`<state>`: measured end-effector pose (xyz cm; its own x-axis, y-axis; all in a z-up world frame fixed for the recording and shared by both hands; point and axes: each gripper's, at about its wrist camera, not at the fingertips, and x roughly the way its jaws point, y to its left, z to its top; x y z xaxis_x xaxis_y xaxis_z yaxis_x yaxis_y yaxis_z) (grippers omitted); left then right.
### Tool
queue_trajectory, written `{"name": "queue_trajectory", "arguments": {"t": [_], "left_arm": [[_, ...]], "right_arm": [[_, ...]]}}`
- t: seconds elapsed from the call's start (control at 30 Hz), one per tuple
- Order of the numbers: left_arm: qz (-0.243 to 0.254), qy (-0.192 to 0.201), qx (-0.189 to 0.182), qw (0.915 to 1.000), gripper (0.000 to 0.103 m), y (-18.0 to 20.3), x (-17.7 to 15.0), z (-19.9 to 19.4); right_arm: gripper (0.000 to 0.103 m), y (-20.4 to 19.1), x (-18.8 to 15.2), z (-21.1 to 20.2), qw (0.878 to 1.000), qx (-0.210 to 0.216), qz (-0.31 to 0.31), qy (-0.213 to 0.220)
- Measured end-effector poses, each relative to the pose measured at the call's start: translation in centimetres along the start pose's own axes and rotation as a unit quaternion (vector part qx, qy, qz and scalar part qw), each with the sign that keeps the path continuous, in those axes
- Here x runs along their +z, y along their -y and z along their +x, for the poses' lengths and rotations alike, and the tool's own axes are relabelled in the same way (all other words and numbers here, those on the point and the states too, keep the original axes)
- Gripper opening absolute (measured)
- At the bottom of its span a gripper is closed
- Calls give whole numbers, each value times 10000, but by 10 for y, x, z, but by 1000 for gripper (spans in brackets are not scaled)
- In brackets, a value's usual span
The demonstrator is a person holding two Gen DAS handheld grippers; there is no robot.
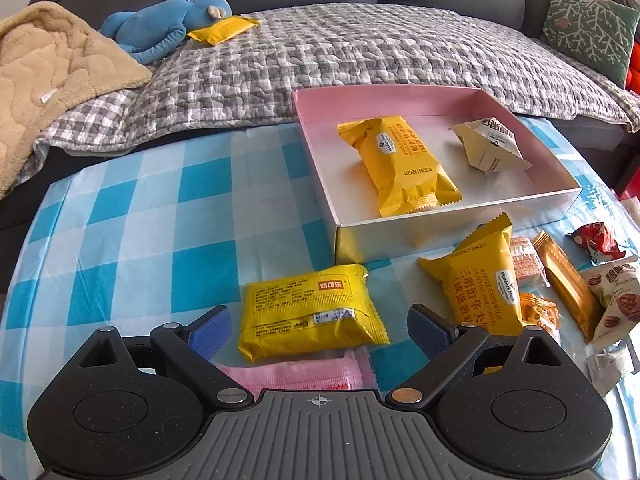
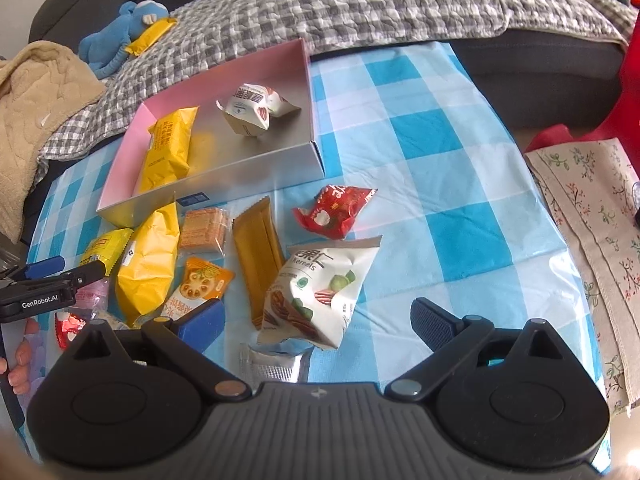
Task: Organize snacks
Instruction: 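Move both tools back over the remaining snacks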
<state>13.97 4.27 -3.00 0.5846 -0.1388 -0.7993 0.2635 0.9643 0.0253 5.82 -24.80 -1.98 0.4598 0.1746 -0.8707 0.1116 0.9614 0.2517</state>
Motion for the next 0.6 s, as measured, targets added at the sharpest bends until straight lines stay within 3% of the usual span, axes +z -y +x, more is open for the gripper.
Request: {"name": "queue_trajectory", "arguments": {"t": [0.37, 0.6], "left_arm": [[-133, -301, 393, 9987, 96, 1, 7, 27], [-506, -463, 255, 9973, 94, -12, 5, 30]], "right_arm": [[96, -2, 3, 23, 9995, -1, 120, -280], [81, -7, 2, 35, 9990, -137, 58, -426]]}}
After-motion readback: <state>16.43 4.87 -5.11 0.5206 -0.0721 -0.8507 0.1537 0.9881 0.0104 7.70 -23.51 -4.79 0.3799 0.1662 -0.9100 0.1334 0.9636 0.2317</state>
